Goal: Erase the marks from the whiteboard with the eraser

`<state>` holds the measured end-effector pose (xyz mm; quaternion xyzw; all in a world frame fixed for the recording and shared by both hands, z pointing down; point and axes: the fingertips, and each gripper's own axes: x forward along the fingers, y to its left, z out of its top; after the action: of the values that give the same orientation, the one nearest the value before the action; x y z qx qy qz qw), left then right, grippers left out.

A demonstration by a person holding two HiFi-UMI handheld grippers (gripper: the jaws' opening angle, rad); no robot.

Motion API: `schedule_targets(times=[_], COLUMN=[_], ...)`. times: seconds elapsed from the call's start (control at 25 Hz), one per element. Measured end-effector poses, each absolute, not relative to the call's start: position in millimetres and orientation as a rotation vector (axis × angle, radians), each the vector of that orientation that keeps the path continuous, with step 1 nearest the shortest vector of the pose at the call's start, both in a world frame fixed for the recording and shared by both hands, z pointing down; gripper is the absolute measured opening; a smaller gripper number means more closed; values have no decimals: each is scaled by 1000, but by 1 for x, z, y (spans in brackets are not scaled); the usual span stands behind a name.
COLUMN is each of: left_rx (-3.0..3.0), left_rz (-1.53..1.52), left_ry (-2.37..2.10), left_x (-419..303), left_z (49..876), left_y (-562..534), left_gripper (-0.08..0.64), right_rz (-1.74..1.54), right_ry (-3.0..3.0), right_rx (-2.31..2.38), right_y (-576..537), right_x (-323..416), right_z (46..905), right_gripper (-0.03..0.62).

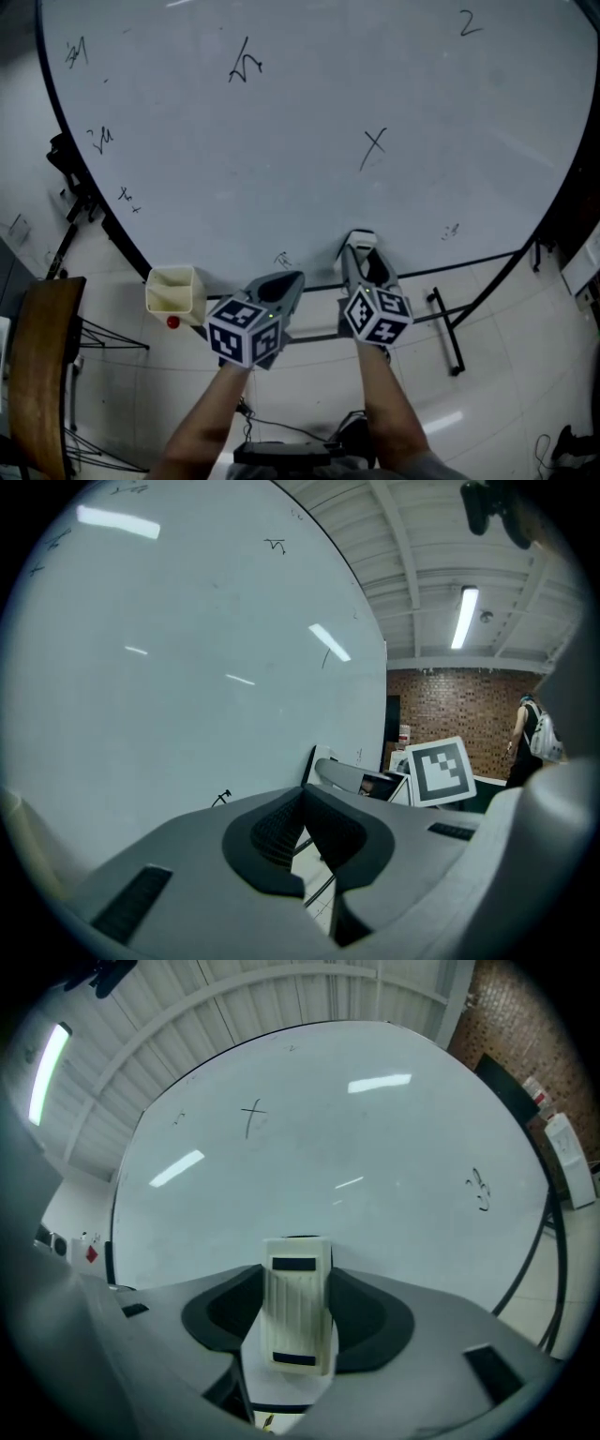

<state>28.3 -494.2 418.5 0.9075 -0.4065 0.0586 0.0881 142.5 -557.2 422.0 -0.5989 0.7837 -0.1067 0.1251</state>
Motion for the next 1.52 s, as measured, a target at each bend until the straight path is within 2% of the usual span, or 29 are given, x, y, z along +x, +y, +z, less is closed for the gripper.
schedule_targets(times=[0.12, 0.36, 0.92, 1.52], left_rx=[2684, 2658, 2713, 2850], left_rz=[180, 189, 92, 68], left_ry=[-1236, -1252, -1142, -1009], left_x=[16, 8, 54, 82], left_z=[411, 405, 378, 345], left_y=[-490, -487, -479, -421], left_gripper=[3, 3, 3, 3], right_rz=[-301, -333, -131, -25], right_ry=[2328, 2389, 2407, 2445], right_rx=[-1700, -1658, -1716, -1771], right_y=[-553, -552, -497, -405], right_x=[111, 106, 185, 175], right_z=[408, 406, 349, 331], right_gripper=[224, 224, 227, 229])
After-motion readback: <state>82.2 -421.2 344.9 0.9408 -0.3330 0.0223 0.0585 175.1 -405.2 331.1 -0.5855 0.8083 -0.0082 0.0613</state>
